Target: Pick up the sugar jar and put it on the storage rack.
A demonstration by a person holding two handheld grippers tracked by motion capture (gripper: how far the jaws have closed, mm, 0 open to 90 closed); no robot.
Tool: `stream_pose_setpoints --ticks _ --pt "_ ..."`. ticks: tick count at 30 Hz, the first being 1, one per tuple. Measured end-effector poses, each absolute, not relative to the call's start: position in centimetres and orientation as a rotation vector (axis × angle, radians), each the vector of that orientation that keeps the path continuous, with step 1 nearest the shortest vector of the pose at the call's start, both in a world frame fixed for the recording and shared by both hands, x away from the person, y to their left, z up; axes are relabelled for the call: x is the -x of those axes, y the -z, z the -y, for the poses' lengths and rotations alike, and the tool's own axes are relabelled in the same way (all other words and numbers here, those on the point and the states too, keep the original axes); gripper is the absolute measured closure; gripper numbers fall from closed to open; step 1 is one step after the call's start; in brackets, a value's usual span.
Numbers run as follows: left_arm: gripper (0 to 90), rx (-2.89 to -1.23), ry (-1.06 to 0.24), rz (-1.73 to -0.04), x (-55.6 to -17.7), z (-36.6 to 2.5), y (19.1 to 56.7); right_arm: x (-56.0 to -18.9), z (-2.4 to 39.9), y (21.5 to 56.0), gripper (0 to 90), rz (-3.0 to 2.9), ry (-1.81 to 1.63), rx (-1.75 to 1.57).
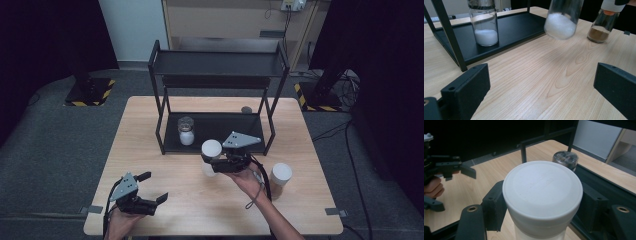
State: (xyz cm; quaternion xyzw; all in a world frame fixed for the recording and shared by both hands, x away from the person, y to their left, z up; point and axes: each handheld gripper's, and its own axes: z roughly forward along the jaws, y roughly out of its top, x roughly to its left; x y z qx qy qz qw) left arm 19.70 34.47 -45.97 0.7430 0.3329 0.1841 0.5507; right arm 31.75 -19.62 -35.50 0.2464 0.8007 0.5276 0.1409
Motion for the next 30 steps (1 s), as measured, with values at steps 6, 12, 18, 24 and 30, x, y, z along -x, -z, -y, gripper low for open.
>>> stream_pose_setpoints --ticks 6,12,18,24,30 --pt "0.0 -1.757 -0.436 -0.787 -19.7 -34.5 46.0 -32.5 19.4 34.8 33.6 -2.288 -1.501 -0.739" --pt "0.0 -1.758 -0.436 -0.785 -19.7 -34.5 46.0 -33.3 19.0 34.2 33.6 -2.268 -1.469 -0.755" --pt "0.0 -1.757 -0.434 -0.786 -19.7 -34.5 46.0 -34.1 18.6 34.0 33.6 -2.242 -1.448 -0.79" --pt "0.0 -1.756 -0.433 -0.787 -19.7 -34.6 46.0 -34.9 17.9 34.0 33.7 -2.214 -1.432 -0.822" --pt "0.0 -1.755 -0.43 -0.785 -19.8 -34.6 46.0 -35.7 16.7 34.0 33.7 -2.186 -1.391 -0.848"
